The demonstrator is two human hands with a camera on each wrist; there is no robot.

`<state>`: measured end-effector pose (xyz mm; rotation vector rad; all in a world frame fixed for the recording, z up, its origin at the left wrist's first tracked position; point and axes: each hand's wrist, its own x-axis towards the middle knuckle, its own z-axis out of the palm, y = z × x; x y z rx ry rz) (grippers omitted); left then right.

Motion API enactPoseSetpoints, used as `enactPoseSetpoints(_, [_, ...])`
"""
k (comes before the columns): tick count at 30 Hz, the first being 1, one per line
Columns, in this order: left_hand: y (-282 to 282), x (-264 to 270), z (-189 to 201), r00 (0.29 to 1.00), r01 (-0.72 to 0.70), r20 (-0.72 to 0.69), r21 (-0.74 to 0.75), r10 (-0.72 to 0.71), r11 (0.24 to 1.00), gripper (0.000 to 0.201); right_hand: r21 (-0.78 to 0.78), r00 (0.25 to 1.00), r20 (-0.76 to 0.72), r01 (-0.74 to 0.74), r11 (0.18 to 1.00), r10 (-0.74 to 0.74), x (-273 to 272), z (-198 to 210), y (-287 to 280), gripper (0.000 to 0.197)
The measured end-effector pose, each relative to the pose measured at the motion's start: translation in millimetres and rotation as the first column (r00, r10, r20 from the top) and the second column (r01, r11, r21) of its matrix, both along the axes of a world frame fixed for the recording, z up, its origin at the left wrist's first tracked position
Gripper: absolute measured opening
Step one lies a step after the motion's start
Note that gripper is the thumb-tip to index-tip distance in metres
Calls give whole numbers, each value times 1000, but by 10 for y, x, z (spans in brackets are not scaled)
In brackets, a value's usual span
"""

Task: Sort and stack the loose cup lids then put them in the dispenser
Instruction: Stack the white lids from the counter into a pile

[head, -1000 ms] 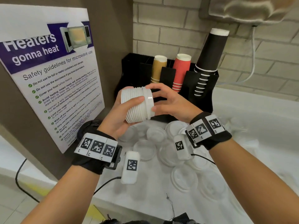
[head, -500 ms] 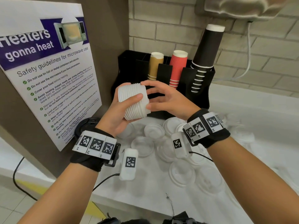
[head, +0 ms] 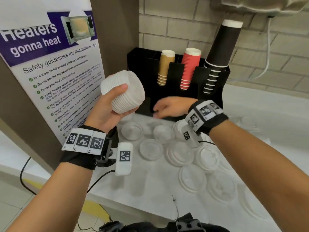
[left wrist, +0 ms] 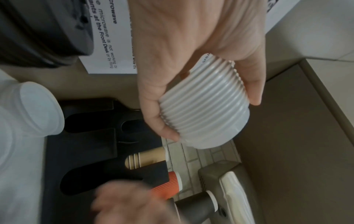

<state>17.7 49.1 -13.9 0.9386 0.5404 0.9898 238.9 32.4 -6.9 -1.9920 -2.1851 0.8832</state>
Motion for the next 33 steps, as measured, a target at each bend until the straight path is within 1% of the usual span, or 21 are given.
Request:
enactPoseSetpoints(1, [7,-13,3,1000,-7,8,-10,7,1000,124,-94,982,180,-37,995,53,19,-111,41,68])
enactPoseSetpoints(2, [14,-21,4,1000,-16,14,-18,16,1000,116,-197,959,273,-27,980,81,34,-228,75,81])
enactPoseSetpoints(3, [18,-29,3,999,-26,18,-22,27,999,105,-278,942,319,-10,960,102,45,-338,103,92])
enactPoseSetpoints(5, [19,-37,2,999,-34,17,-25,35,999,93,-352,908,380,-34,935,176,37,-515,165,106])
enactPoseSetpoints(7, [19,-41,4,999,-43,18,-30,43,999,91,-373,870,428,-79,925,246,-5,-638,212,107])
enactPoseSetpoints(9, [31,-46,3,999,-48,22,-33,49,998,94,-378,849,440,-121,918,293,-55,-714,238,101])
enactPoseSetpoints(11, [44,-51,6,999,-41,22,-24,42,999,106,-365,851,421,-157,917,314,-64,-734,250,92])
enactPoseSetpoints(13, [54,-56,4,999,-33,17,-17,33,999,123,-281,917,307,-167,945,253,6,-649,231,80])
enactPoseSetpoints(14, [60,-53,-2,999,-30,16,-15,30,999,126,-200,964,190,-149,968,187,64,-577,210,75])
enactPoseSetpoints(15, [61,-49,-8,999,-28,16,-18,28,999,127,-104,993,28,-114,988,117,126,-493,173,71])
enactPoseSetpoints(16, [64,-42,-23,1000,-25,15,-23,25,999,128,-7,985,-163,-65,998,63,178,-408,129,69])
enactPoseSetpoints(17, [61,-31,-34,1000,-21,15,-32,21,999,128,74,937,-348,-7,997,33,223,-333,81,68])
enactPoseSetpoints(18, [57,-19,-43,1000,-18,17,-40,19,999,128,137,872,-489,49,989,24,258,-280,34,68])
enactPoseSetpoints(19, [52,-6,-51,1000,-17,21,-47,18,999,127,193,824,-567,99,976,28,287,-241,-12,68])
enactPoseSetpoints(21, [47,26,-71,1000,-19,24,-56,20,998,122,306,798,-601,182,934,42,311,-195,-97,70])
enactPoseSetpoints(22, [47,47,-86,999,-21,25,-62,22,998,115,357,791,-610,218,909,49,325,-186,-129,70])
enactPoseSetpoints(24, [45,88,-118,999,-20,30,-77,23,997,98,403,744,-665,284,870,65,348,-175,-184,70])
enactPoseSetpoints(25, [43,108,-130,999,-13,30,-84,16,996,95,407,714,-696,310,859,72,350,-166,-212,69])
enactPoseSetpoints(29, [26,179,-169,999,18,33,-93,-15,996,115,430,665,-742,377,821,83,336,-145,-315,62])
enactPoseSetpoints(31, [-2,219,-201,998,43,47,-116,-38,992,114,420,621,-777,386,821,105,281,-119,-367,57])
enactPoseSetpoints(33, [-42,270,-245,994,99,65,-126,-92,987,110,423,597,-788,345,838,152,189,-96,-405,57])
